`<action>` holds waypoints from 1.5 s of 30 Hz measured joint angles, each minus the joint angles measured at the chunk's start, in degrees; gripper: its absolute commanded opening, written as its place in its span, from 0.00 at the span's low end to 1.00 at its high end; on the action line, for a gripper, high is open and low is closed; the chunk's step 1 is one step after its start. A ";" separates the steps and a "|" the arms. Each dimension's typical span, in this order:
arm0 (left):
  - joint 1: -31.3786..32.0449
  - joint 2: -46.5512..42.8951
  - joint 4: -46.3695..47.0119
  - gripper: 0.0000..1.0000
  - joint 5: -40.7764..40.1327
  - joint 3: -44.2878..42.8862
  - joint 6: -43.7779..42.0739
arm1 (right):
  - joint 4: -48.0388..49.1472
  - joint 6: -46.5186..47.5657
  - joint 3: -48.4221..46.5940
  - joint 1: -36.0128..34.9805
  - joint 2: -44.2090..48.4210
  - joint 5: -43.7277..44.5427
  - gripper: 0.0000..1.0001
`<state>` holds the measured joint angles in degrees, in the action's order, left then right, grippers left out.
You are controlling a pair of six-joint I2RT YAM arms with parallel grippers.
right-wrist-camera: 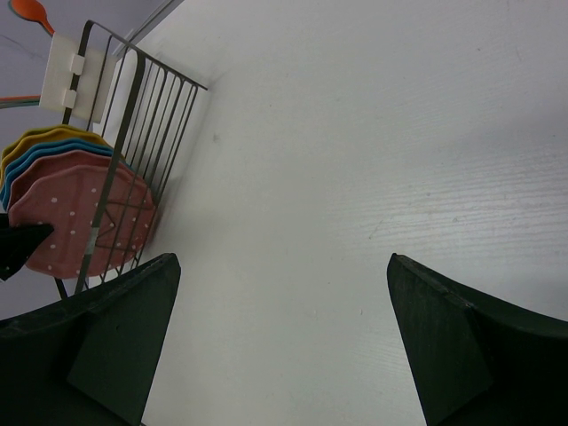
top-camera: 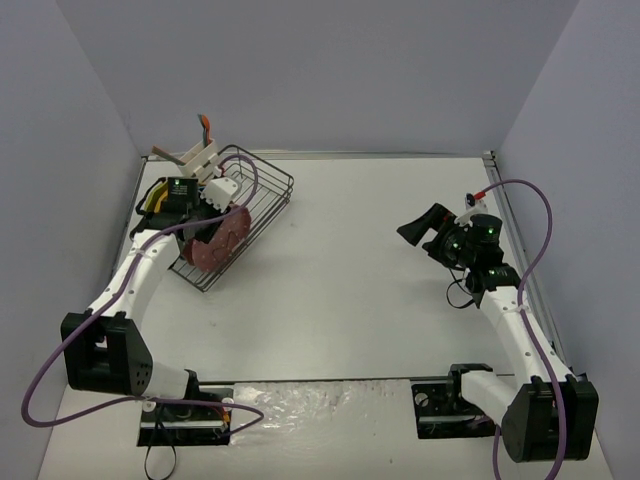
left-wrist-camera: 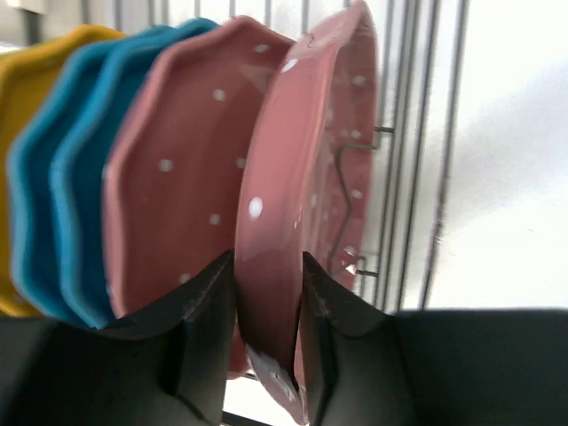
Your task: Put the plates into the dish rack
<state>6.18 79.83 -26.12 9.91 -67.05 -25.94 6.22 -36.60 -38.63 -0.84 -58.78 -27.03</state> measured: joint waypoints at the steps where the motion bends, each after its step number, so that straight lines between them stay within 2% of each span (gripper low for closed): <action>1: -0.11 -0.02 0.82 0.45 -0.38 0.02 -0.01 | 0.00 0.00 0.01 0.00 0.00 0.00 1.00; 6: -0.79 -0.38 3.64 0.58 -1.76 0.04 0.39 | 0.00 0.00 0.00 0.00 0.00 0.00 1.00; 14: -0.47 -2.79 3.70 0.69 -0.85 0.22 2.71 | 0.00 0.02 0.00 0.00 0.02 0.00 1.00; 21: -0.68 -12.66 4.58 0.78 -1.37 0.05 9.44 | -1.42 0.80 -1.39 0.00 0.17 0.05 1.00; 26: -0.68 -21.61 4.15 0.84 -3.92 -0.21 15.36 | -5.21 3.46 -7.07 0.00 1.37 0.96 1.00; 35: -0.68 -39.95 -5.21 0.97 -15.20 -0.34 23.89 | -15.16 10.83 -21.86 -0.02 4.68 6.01 1.00; 39: -0.64 -46.16 -10.90 0.97 -19.30 -1.70 27.81 | -18.17 14.34 -26.25 -1.23 6.22 10.66 1.00; 45: 1.06 -53.08 -18.22 0.97 -22.73 -2.01 32.26 | -20.90 19.36 -26.50 -5.65 12.05 19.15 1.00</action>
<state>7.24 26.76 -44.35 -12.82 -69.05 6.32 -14.68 -17.24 -65.13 -6.49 -46.74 -7.87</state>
